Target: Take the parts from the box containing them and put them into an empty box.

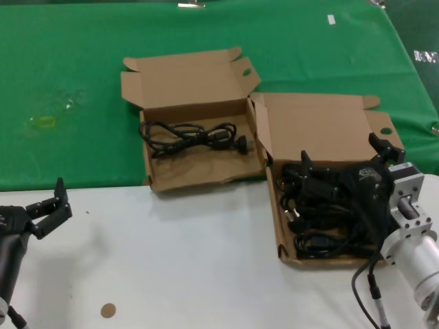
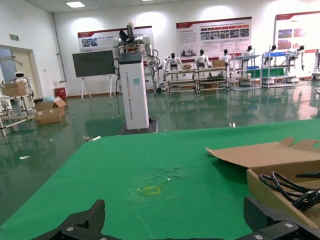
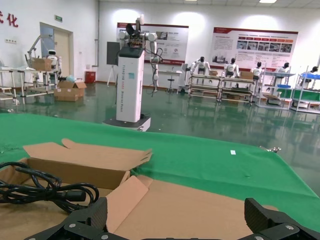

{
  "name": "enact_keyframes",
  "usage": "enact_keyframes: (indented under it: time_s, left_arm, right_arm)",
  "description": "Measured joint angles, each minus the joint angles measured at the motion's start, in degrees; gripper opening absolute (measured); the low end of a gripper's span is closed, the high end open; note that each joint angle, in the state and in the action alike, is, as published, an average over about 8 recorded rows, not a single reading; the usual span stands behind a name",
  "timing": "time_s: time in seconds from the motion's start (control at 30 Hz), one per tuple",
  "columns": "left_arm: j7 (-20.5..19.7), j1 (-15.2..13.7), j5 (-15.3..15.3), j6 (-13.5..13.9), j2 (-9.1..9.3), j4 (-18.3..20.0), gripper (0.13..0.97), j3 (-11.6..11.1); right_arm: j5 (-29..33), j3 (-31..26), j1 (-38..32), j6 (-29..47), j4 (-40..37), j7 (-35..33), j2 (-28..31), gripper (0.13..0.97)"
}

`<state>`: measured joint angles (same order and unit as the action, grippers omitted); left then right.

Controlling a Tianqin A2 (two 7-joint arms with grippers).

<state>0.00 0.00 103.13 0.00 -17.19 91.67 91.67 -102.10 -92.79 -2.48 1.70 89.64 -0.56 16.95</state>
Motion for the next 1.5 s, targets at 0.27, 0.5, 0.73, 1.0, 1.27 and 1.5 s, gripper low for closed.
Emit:
enact_keyframes:
  time_s: [0.27,0.5,0.73,1.0,1.27,1.5]
  left_arm:
    - [0.0,0.0,0.0,0.0,0.00,0.0,0.966,0.0]
    - [0.0,0.0,0.0,0.0,0.00,0.0,0.966,0.0]
    - [0.0,0.0,0.0,0.0,0.00,0.0,0.966,0.0]
    - [0.0,0.0,0.0,0.0,0.00,0.0,0.966,0.0]
    - [0.0,0.0,0.0,0.0,0.00,0.0,0.966,0.0]
    - [0.0,0.0,0.0,0.0,0.00,0.0,0.966,0.0]
  right_arm:
    - [0.0,0.0,0.0,0.0,0.0,0.0,0.0,0.966]
    - [0.0,0.0,0.0,0.0,0.0,0.0,0.0,0.966]
    - [0.0,0.0,0.0,0.0,0.0,0.0,0.0,0.966]
    - [0.0,0.0,0.0,0.0,0.0,0.0,0.0,0.966]
    - [0.0,0.0,0.0,0.0,0.0,0.0,0.0,0.966]
    - [0.0,0.0,0.0,0.0,0.0,0.0,0.0,0.966]
